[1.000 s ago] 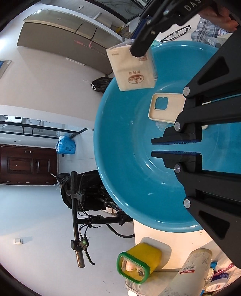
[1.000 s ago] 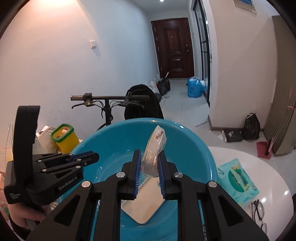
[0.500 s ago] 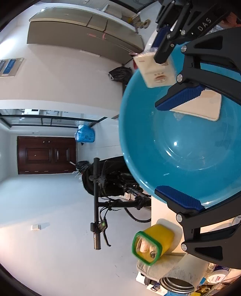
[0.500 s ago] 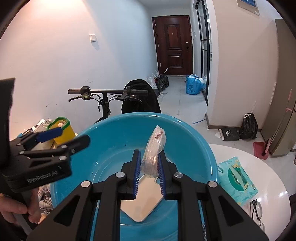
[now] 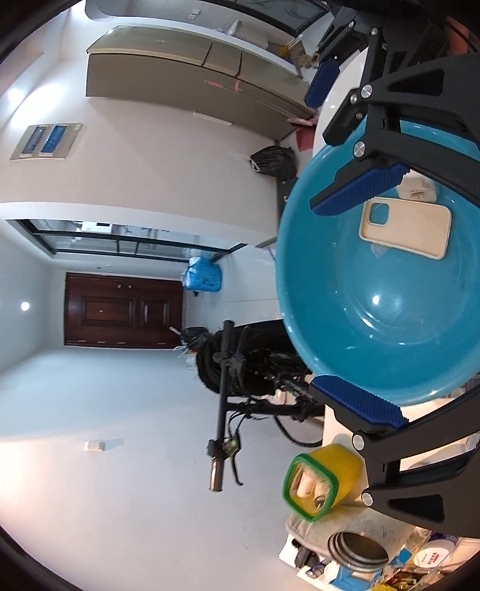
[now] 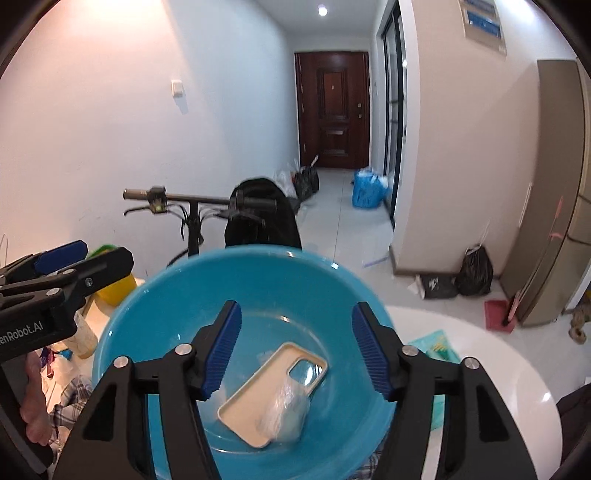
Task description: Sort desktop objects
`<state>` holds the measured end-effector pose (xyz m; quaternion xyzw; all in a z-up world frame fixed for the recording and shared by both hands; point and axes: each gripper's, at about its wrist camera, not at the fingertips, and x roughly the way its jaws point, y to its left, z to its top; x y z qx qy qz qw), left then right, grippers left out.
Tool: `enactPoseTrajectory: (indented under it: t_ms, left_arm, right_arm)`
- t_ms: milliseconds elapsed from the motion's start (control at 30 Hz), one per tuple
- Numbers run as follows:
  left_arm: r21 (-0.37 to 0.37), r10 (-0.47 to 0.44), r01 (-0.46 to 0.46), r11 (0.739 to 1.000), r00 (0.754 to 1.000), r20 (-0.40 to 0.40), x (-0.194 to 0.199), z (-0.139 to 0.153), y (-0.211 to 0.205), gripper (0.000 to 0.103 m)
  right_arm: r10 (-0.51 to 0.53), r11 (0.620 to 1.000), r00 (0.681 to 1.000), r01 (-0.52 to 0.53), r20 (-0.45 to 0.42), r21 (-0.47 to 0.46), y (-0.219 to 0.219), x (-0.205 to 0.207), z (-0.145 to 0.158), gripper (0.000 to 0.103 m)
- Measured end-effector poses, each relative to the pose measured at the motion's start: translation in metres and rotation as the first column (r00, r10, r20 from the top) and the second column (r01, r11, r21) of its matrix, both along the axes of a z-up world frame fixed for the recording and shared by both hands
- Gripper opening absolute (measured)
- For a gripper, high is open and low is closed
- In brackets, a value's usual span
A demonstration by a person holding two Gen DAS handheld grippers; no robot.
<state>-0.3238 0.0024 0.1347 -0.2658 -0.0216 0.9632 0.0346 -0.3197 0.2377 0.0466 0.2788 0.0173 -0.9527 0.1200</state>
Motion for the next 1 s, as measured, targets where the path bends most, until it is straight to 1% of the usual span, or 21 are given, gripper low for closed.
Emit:
enactPoseTrajectory:
  t_ms: [67, 100, 133, 167, 233, 267, 300, 367, 400, 433, 500, 567, 600, 633, 667, 733, 800, 833, 900, 967, 1000]
  left_arm:
    - [-0.012, 0.007, -0.007, 1.0, 1.0, -0.027, 0.007, 0.006, 0.0, 0.09]
    - [-0.013, 0.0, -0.001, 1.0, 0.999, -0.044, 0.011, 0.011, 0.001, 0.091]
    - [-0.007, -0.014, 0.014, 1.0, 0.999, -0.051, 0.014, 0.013, 0.0, 0.097]
    - [0.0, -0.035, 0.035, 0.999, 0.998, -0.055, 0.017, 0.016, 0.0, 0.103]
    - [0.027, -0.085, 0.087, 0.996, 0.993, -0.081, 0.023, 0.023, -0.001, 0.103]
    - [0.037, -0.091, 0.095, 0.995, 0.991, -0.097, 0.027, 0.025, -0.003, 0.103]
    - [0.046, -0.089, 0.095, 0.994, 0.988, -0.127, 0.033, 0.028, -0.003, 0.103]
    - [0.064, -0.071, 0.088, 0.994, 0.972, -0.223, 0.049, 0.035, -0.006, 0.103]
    - [0.066, -0.057, 0.076, 0.995, 0.965, -0.256, 0.055, 0.038, -0.007, 0.103]
    - [0.062, -0.038, 0.058, 0.996, 0.96, -0.278, 0.06, 0.041, -0.008, 0.103]
    - [0.045, -0.03, 0.045, 0.998, 0.952, -0.304, 0.067, 0.048, -0.01, 0.103]
    - [0.027, -0.035, 0.046, 0.999, 0.951, -0.307, 0.073, 0.054, -0.012, 0.103]
    - [0.029, -0.037, 0.048, 0.998, 0.949, -0.315, 0.077, 0.056, -0.014, 0.103]
    - [0.04, -0.031, 0.047, 0.998, 0.945, -0.326, 0.081, 0.059, -0.017, 0.103]
    - [0.053, -0.024, 0.044, 0.998, 0.941, -0.338, 0.085, 0.062, -0.02, 0.103]
    - [0.067, -0.006, 0.031, 0.997, 0.936, -0.353, 0.094, 0.068, -0.022, 0.103]
    - [0.048, 0.011, 0.006, 0.999, 0.935, -0.354, 0.099, 0.074, -0.022, 0.103]
    - [0.036, 0.019, -0.007, 0.999, 0.93, -0.368, 0.104, 0.077, -0.021, 0.103]
    - [0.03, 0.023, -0.012, 0.999, 0.919, -0.393, 0.113, 0.081, -0.02, 0.103]
    - [0.043, 0.026, -0.009, 0.999, 0.92, -0.392, 0.119, 0.085, -0.021, 0.103]
    - [0.066, 0.039, -0.014, 0.998, 0.921, -0.387, 0.123, 0.087, -0.023, 0.103]
  right_arm:
    - [-0.001, 1.0, 1.0, 0.001, -0.017, -0.016, 0.003, 0.004, 0.007, 0.067]
    - [-0.007, 1.0, 1.0, 0.006, -0.028, -0.023, 0.005, 0.006, 0.011, 0.073]
    - [-0.015, 1.0, 0.999, 0.014, -0.041, -0.028, 0.007, 0.009, 0.015, 0.076]
    - [-0.024, 0.999, 0.998, 0.023, -0.055, -0.031, 0.009, 0.011, 0.018, 0.077]
    - [-0.051, 0.999, 0.995, 0.05, -0.088, -0.018, 0.011, 0.017, 0.026, 0.08]
    - [-0.063, 0.998, 0.992, 0.062, -0.112, -0.004, 0.011, 0.021, 0.03, 0.081]
    - [-0.069, 0.997, 0.989, 0.071, -0.132, 0.005, 0.011, 0.023, 0.034, 0.084]
    - [-0.09, 0.995, 0.981, 0.095, -0.17, 0.025, 0.011, 0.029, 0.041, 0.09]
    - [-0.099, 0.994, 0.977, 0.107, -0.188, 0.032, 0.012, 0.033, 0.044, 0.094]
    - [-0.104, 0.993, 0.972, 0.115, -0.208, 0.04, 0.012, 0.036, 0.048, 0.097]
    - [-0.107, 0.99, 0.963, 0.125, -0.248, 0.058, 0.011, 0.043, 0.054, 0.102]
    - [-0.104, 0.988, 0.951, 0.132, -0.29, 0.076, 0.009, 0.051, 0.06, 0.103]
    - [-0.081, 0.991, 0.943, 0.109, -0.322, 0.071, 0.008, 0.056, 0.064, 0.103]
    - [-0.047, 0.996, 0.935, 0.069, -0.35, 0.051, 0.009, 0.063, 0.067, 0.103]
    - [-0.047, 0.998, 0.927, 0.063, -0.373, 0.031, 0.01, 0.068, 0.068, 0.103]
    - [-0.096, 0.993, 0.903, 0.115, -0.419, 0.021, 0.011, 0.078, 0.074, 0.103]
    - [-0.153, 0.982, 0.876, 0.185, -0.457, 0.027, 0.01, 0.088, 0.08, 0.103]
    - [-0.169, 0.978, 0.868, 0.208, -0.467, 0.032, 0.009, 0.09, 0.083, 0.103]
    - [-0.183, 0.975, 0.858, 0.223, -0.48, 0.026, 0.011, 0.097, 0.089, 0.103]
    - [-0.182, 0.977, 0.859, 0.211, -0.478, 0.007, 0.014, 0.103, 0.095, 0.103]
    - [-0.182, 0.979, 0.863, 0.203, -0.472, -0.006, 0.017, 0.105, 0.098, 0.103]
